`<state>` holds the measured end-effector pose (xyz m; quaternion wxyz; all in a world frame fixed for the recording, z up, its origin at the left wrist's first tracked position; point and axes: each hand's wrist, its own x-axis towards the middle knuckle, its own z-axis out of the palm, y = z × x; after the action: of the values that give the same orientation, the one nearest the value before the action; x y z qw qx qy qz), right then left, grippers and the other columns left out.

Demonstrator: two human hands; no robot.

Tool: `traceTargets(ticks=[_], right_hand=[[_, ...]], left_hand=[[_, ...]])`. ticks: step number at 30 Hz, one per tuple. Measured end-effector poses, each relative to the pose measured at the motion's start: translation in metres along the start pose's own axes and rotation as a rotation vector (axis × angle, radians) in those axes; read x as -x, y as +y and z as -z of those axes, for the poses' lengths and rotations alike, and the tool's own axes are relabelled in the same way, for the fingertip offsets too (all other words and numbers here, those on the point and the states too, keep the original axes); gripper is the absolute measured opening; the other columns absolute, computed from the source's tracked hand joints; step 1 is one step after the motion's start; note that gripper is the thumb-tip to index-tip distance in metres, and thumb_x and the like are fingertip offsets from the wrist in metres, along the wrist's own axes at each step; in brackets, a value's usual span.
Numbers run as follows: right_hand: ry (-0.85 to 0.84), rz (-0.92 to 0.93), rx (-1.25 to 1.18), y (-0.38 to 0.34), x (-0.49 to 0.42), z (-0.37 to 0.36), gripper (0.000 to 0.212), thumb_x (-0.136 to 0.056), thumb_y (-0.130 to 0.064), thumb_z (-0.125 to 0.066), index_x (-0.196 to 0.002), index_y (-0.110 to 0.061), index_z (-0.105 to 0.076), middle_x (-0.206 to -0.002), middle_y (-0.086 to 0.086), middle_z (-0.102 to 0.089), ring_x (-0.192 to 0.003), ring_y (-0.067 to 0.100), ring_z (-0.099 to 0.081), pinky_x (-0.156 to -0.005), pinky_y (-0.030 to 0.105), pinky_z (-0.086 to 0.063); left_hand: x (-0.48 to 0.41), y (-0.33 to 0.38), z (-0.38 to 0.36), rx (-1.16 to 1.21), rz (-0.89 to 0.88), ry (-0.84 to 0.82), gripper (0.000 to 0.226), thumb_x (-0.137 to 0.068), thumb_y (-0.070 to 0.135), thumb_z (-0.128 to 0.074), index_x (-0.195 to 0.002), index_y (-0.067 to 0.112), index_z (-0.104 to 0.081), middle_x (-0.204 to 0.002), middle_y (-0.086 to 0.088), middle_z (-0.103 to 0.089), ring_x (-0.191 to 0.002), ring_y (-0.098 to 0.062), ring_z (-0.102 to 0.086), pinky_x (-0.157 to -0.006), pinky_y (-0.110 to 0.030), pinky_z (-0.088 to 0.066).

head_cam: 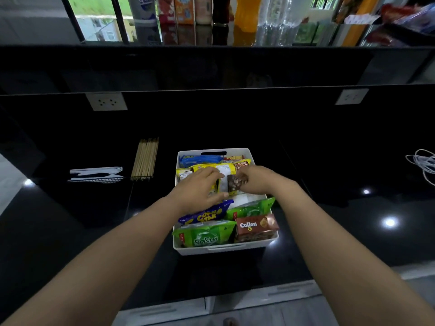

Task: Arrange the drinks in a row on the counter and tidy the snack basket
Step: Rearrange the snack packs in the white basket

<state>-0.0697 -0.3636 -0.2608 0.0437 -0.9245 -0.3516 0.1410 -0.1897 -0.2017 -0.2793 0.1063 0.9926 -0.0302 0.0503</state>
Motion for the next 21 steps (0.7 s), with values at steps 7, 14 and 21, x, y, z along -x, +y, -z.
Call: traceTargets(ticks=[7, 14, 21], right_hand=[[-0.515, 0.026, 0.074, -0.012, 0.031, 0.026, 0.044, -0.092, -0.019, -0.058, -0.134, -0.009, -0.054, -0.141, 0.004, -0.049, -0.128, 0.024, -0.047, -0.107, 0.038, -0.038], [-0.378, -0.008, 0.069, -0.012, 0.028, -0.005, 0.052, -0.087, -0.019, -0.067, -0.136, -0.018, -0.051, -0.142, 0.005, -0.048, -0.122, 0.025, -0.051, -0.095, 0.035, -0.046], [-0.182, -0.023, 0.094, -0.014, 0.023, 0.021, 0.051, -0.087, -0.025, -0.067, -0.135, -0.02, -0.052, -0.131, 0.005, -0.055, -0.104, 0.021, -0.056, -0.078, 0.029, -0.047]], left_hand=[[0.012, 0.011, 0.003, 0.184, 0.136, -0.331, 0.082, -0.089, 0.047, -0.059, -0.153, 0.026, -0.013, -0.16, -0.003, -0.016, -0.144, -0.022, -0.025, -0.11, -0.033, -0.032], [0.013, 0.014, 0.004, -0.013, 0.145, -0.441, 0.059, -0.092, 0.028, -0.057, -0.145, 0.021, -0.034, -0.131, -0.008, -0.057, -0.112, -0.026, -0.055, -0.081, -0.03, -0.045], [0.004, 0.003, 0.018, -0.016, 0.244, -0.173, 0.062, -0.092, 0.032, -0.056, -0.148, 0.024, -0.029, -0.115, -0.013, -0.064, -0.101, -0.031, -0.062, -0.071, -0.034, -0.048]])
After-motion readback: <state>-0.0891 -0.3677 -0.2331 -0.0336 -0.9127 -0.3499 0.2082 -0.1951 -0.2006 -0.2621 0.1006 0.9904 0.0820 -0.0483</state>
